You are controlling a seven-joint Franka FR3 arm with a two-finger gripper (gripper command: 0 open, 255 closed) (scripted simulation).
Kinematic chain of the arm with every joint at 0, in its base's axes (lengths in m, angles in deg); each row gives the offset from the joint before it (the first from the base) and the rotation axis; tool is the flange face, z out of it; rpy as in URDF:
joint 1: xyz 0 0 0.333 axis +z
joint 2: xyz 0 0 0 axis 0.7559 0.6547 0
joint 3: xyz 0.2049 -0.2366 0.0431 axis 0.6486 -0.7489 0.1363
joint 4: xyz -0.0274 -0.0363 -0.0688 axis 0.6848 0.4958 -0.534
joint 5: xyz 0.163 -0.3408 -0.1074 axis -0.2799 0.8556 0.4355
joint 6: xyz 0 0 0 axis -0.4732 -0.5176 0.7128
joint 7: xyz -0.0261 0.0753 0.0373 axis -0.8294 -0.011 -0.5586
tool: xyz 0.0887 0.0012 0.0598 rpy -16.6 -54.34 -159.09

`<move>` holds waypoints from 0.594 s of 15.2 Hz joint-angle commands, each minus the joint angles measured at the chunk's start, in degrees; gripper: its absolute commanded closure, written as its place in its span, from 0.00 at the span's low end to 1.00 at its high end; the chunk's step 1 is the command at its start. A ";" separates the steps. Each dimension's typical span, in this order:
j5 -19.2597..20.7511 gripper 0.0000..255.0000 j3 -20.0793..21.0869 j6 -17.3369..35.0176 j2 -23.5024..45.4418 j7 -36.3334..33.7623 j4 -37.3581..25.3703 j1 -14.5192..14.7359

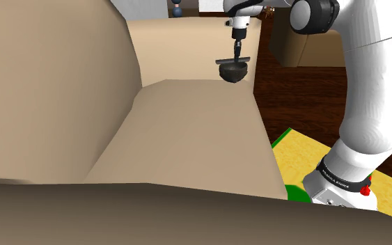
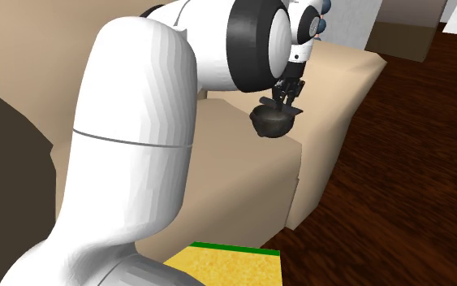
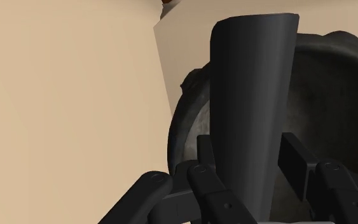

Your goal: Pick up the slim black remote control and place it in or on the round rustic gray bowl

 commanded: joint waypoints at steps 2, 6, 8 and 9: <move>0.00 0.00 0.00 0.00 0.00 0.00 0.00 0.00; 0.00 0.00 0.00 0.00 0.00 0.00 0.00 0.00; 0.03 0.00 -0.05 -4.06 0.36 -0.22 -4.46 -0.47; 0.00 0.00 -0.05 -6.22 0.75 -0.33 -7.04 -0.78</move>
